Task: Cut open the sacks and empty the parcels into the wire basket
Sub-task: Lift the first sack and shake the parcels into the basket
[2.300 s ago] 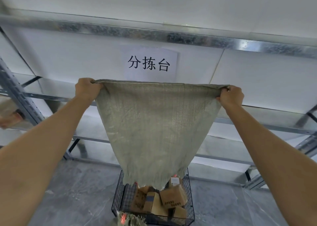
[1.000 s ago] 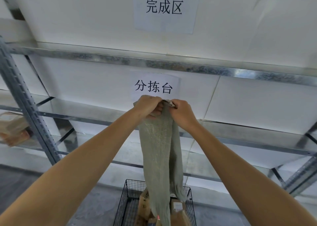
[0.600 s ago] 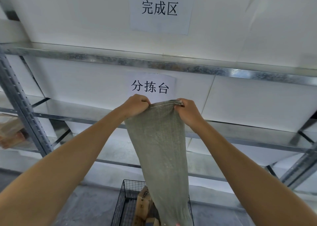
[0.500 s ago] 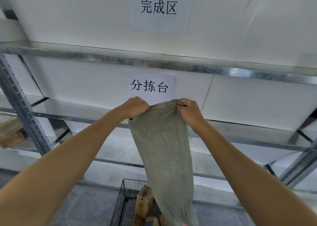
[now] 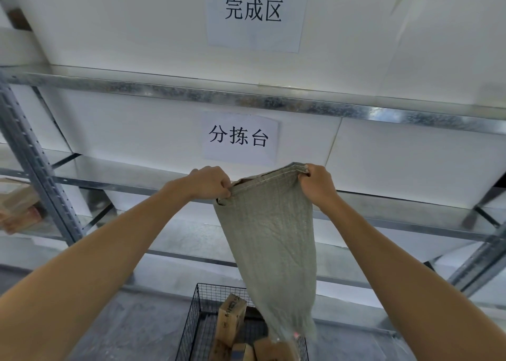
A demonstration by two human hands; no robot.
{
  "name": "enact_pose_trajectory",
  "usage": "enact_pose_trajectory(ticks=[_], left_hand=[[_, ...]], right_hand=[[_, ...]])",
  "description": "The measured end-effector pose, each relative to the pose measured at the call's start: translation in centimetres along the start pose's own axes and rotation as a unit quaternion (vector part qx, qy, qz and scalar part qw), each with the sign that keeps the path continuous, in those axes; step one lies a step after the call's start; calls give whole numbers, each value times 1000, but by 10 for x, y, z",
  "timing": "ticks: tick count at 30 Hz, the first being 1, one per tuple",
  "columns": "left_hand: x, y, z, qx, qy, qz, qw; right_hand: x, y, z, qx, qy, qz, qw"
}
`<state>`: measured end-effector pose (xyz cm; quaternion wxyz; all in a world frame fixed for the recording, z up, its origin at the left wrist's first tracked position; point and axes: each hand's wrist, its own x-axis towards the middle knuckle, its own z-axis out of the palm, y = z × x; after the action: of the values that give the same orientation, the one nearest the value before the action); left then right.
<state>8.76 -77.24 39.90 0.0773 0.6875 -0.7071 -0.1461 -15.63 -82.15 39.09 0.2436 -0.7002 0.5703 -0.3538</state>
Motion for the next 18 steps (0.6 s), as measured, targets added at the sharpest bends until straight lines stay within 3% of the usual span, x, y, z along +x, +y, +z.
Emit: enact_pose_trajectory(ticks=[10, 16, 18], left_hand=[[-7, 6, 2, 44, 32, 29, 998], [-18, 10, 8, -55, 198, 57, 977], [-18, 10, 7, -86, 206, 49, 974]], right_hand=[[-1, 6, 6, 4, 20, 19, 1000], [-1, 6, 7, 21, 58, 32, 998], [-1, 5, 7, 31, 54, 39, 997]])
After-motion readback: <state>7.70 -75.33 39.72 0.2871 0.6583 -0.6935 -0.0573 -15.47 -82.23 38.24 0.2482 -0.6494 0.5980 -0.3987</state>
